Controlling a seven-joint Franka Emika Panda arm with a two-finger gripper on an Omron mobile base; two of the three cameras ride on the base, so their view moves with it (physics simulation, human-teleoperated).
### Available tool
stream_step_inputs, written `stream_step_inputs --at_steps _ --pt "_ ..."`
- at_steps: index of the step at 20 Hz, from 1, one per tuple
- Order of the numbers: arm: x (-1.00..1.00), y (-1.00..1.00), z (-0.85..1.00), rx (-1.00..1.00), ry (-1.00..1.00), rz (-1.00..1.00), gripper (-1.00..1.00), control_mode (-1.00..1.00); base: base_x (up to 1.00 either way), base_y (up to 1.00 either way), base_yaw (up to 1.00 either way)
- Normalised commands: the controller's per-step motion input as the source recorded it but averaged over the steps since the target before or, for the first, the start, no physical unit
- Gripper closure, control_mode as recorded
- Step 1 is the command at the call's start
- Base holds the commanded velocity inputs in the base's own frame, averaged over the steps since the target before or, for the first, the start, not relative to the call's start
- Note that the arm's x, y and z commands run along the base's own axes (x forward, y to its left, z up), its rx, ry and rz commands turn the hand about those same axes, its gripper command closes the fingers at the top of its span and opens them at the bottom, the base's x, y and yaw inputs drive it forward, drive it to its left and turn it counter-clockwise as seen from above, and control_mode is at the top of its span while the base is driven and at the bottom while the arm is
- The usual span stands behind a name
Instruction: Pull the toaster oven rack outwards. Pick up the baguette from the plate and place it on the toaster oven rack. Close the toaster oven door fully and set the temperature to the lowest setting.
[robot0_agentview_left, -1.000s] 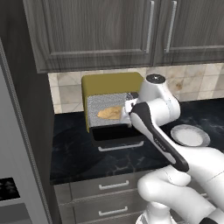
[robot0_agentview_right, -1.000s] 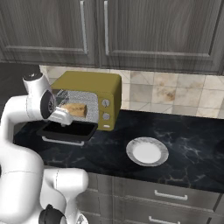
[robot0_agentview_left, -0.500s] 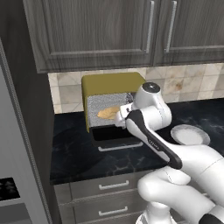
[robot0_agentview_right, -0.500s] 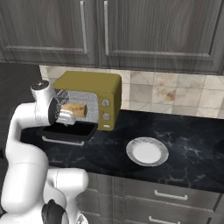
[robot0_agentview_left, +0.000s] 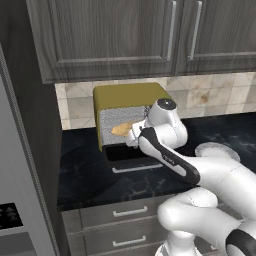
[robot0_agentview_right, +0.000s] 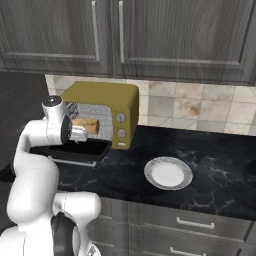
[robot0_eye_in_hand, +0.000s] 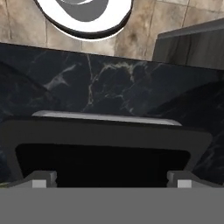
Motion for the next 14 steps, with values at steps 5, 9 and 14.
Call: stream_step_inputs --at_steps 5,9,14 --pt "0.24 0.03 -0.08 0.00 0.00 0.00 -1.00 -1.00 0.00 0.00 0.00" --pt "0.20 0.01 -0.09 0.00 0.00 -0.02 -1.00 -1.00 0.00 0.00 0.00" --pt "0.15 0.00 -0.17 0.00 0.00 -0.04 -1.00 -1.00 0.00 0.00 0.00"
